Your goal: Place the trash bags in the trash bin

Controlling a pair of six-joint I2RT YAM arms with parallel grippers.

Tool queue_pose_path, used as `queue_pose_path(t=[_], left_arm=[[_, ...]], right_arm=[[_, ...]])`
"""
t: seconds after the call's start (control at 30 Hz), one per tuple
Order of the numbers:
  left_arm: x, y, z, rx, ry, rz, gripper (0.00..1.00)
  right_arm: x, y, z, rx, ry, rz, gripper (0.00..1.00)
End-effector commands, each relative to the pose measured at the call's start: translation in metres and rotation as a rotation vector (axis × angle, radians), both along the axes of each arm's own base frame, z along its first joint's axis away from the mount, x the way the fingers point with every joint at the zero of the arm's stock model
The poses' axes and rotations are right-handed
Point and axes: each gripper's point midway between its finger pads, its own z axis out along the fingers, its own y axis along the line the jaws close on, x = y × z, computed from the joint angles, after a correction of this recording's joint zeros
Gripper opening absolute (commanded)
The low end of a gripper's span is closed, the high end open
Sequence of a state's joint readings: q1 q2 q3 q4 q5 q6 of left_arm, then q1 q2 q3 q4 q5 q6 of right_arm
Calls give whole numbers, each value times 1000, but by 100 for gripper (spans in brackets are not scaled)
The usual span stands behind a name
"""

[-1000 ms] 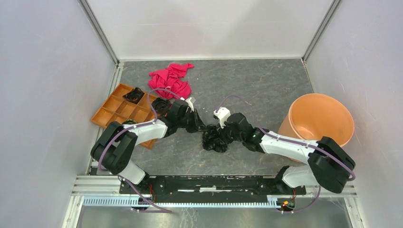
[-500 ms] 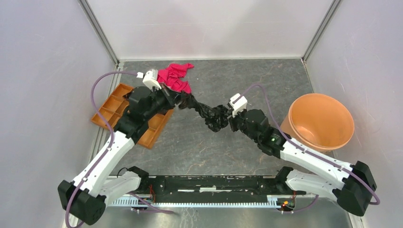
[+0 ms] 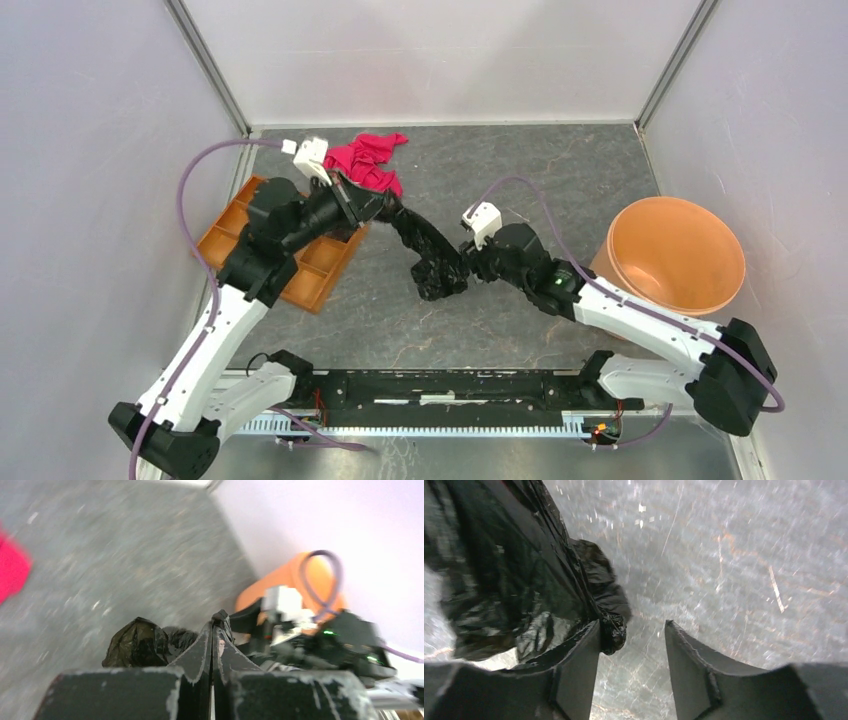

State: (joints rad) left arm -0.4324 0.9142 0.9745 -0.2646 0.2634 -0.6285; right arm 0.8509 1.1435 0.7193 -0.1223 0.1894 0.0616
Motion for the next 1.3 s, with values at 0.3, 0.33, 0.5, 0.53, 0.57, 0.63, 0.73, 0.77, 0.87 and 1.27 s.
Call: queue_pose_path(t=[0.3,0.33,0.5,0.53,0.57,0.63,0.73,0.77,0.87,1.27], left_arm=[[12,31,83,-23,-169,186,2],[26,44,44,70,-45,282,2],[30,62,-23,306,87,306,2],[26,58,-5,274,18,277,2],[20,55,18,237,-60,251,2],[4,45,70,148,-222,176,2],[-30,22,145,4,-423,-1,2],[-42,18,166,-42,-475,-46,2],[-72,22,213,-164,-599,-82,2],[-21,-66,-72,123,140,-92,2]], right_arm=[[8,-32,115,216,-282,-145,83],[7,-34,112,212,-276,-149,84],[5,-40,104,182,-246,-173,98],[5,-41,104,179,-246,-175,98],[5,-40,105,183,-248,-172,98],[5,-35,108,198,-249,-153,98],[5,-27,114,218,-244,-126,98],[6,-24,117,224,-243,-120,98],[6,-23,122,233,-251,-117,98],[3,-35,103,206,-238,-152,98]])
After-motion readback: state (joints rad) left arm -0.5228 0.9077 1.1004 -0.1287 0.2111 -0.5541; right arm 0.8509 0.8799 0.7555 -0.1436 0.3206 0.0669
